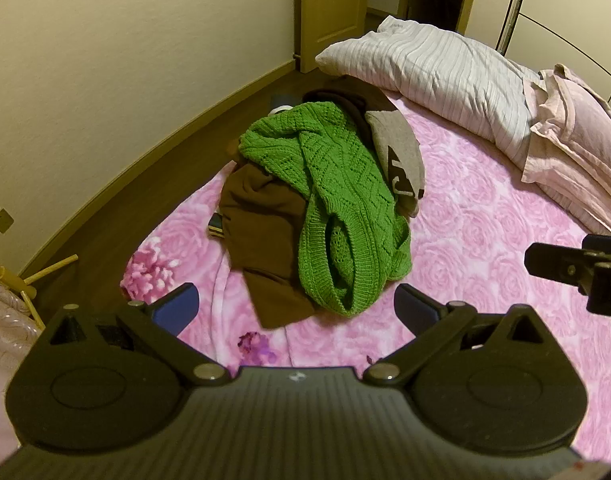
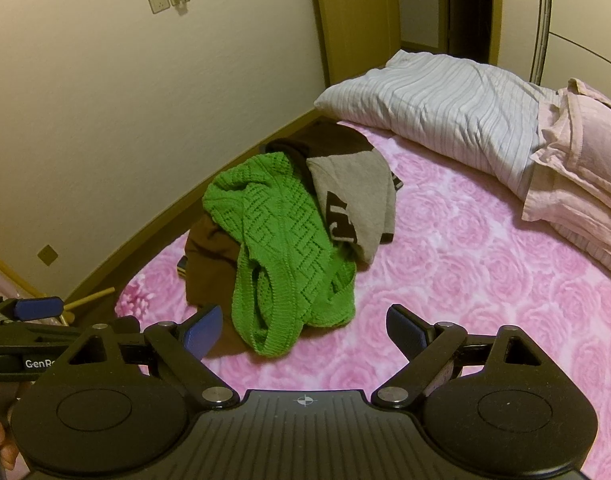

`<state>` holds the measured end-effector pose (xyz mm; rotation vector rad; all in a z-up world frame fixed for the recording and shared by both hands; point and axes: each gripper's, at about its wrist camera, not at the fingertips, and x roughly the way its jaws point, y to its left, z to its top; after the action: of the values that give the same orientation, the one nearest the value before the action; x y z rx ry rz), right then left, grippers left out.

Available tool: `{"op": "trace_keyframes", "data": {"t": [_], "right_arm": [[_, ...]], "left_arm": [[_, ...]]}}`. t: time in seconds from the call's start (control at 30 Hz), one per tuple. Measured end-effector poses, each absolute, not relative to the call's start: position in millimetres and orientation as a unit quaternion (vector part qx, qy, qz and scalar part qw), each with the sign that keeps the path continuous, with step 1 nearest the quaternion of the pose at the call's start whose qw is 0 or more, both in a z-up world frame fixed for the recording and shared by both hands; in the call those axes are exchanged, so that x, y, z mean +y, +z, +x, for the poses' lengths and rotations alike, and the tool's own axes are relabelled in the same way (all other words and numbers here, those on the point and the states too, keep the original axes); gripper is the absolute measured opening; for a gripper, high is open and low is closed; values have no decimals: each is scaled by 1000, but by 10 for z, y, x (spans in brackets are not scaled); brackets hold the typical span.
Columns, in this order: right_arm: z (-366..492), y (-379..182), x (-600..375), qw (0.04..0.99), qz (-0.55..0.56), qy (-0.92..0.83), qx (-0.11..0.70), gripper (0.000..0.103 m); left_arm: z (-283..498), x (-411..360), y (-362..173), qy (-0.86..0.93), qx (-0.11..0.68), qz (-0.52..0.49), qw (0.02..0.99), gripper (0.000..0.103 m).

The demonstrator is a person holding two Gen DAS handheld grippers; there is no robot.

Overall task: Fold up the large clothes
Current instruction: 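Move both grippers toward the clothes pile on the bed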

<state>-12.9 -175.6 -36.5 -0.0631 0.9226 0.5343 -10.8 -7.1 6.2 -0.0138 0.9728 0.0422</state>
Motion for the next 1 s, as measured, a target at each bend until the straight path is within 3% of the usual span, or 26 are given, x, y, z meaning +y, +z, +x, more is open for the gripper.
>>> {"op": "trace_keyframes", "data": {"t": [1.0], "right_arm": [[280,-511,-2025,849,-32,273,451,86]], "left_arm": [[164,-396,-19,68,475,-16,877,102]]}}
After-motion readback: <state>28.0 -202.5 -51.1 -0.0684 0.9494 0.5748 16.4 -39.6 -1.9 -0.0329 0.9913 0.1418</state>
